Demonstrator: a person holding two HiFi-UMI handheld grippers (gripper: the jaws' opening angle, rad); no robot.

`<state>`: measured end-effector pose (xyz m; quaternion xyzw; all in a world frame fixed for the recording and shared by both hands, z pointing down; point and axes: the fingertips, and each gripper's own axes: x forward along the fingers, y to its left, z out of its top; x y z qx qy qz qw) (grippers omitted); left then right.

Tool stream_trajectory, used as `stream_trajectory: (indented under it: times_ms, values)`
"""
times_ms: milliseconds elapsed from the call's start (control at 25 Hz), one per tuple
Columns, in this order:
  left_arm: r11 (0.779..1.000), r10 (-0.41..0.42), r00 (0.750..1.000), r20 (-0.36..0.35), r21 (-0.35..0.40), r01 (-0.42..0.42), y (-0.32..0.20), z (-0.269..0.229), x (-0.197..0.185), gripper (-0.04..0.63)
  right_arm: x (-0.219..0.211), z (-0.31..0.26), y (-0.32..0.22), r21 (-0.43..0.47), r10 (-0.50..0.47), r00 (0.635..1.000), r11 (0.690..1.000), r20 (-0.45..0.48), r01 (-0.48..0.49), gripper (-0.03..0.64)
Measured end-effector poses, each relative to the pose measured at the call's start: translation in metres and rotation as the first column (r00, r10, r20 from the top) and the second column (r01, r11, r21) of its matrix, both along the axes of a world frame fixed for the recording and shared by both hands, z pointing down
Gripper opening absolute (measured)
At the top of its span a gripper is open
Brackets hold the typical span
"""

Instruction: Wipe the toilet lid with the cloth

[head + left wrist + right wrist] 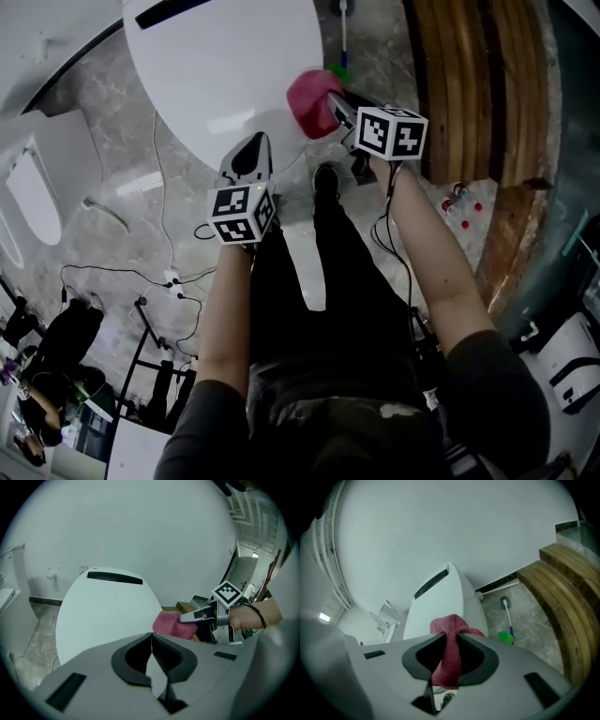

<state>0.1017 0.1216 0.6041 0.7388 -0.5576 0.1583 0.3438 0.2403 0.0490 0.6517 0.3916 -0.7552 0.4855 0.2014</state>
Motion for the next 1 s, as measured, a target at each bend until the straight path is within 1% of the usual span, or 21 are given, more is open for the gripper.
stream_trajectory:
  times_ms: [160, 280, 360, 560, 680, 760, 880, 1000]
  values:
    - [0.999, -0.032, 0.999, 0.001, -0.002, 0.032, 0.012, 0.001, -0.017, 0.009, -0.027, -0.004, 0.019, -0.009, -0.044, 0.998, 0.999, 0.045, 0.044, 0.067]
    - [0.998, -0.056, 0.998, -0.011, 0.014, 0.056, 0.02, -0.001, -0.038, 0.009, -0.06, -0.014, 0.035, -0.002, -0.08, 0.994, 0.997, 0.073, 0.08, 0.067]
    - [0.998, -0.066, 0.998, -0.018, 0.024, 0.066, 0.027, -0.004, -0.057, 0.009, -0.088, -0.021, 0.049, 0.003, -0.106, 0.991, 0.994, 0.085, 0.106, 0.067]
    - [0.998, -0.067, 0.998, -0.009, 0.018, 0.068, 0.052, -0.004, -0.111, 0.008, -0.172, -0.037, 0.092, 0.006, -0.162, 0.978, 0.987, 0.132, 0.163, 0.067]
    - [0.998, -0.066, 0.998, -0.018, 0.022, 0.067, 0.063, -0.005, -0.139, 0.009, -0.217, -0.04, 0.113, 0.004, -0.175, 0.972, 0.984, 0.159, 0.177, 0.067]
    - [0.998, -0.058, 0.998, -0.019, 0.019, 0.058, 0.072, -0.003, -0.156, 0.009, -0.241, -0.034, 0.123, -0.004, -0.168, 0.973, 0.985, 0.16, 0.171, 0.067]
    - [0.999, -0.043, 0.999, -0.019, -0.007, 0.043, 0.086, 0.006, -0.174, 0.009, -0.254, -0.012, 0.136, -0.03, -0.143, 0.984, 0.989, 0.11, 0.147, 0.067]
    - [0.999, -0.046, 0.998, -0.031, -0.018, 0.045, 0.092, 0.013, -0.184, 0.009, -0.246, 0.006, 0.142, -0.058, -0.119, 0.99, 0.991, 0.07, 0.124, 0.067]
